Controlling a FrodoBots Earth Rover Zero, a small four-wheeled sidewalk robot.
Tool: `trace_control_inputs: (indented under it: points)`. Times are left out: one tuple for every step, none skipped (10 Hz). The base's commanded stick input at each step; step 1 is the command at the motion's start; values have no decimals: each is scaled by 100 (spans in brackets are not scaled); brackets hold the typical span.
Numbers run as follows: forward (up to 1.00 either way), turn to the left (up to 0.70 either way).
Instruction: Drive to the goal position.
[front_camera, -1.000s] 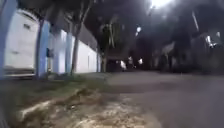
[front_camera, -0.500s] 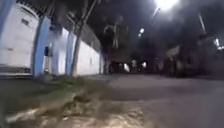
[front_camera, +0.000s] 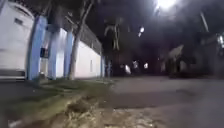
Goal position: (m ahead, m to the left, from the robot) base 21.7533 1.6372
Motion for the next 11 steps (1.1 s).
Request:
trace_control_inputs:
  points:
    - [70, -35]
    - [70, -35]
    - [70, -35]
    - [70, -35]
    - [70, -35]
    - [70, -35]
    - [70, -28]
    - [70, -10]
    - [70, 0]
    - [70, 0]
    - [70, 0]
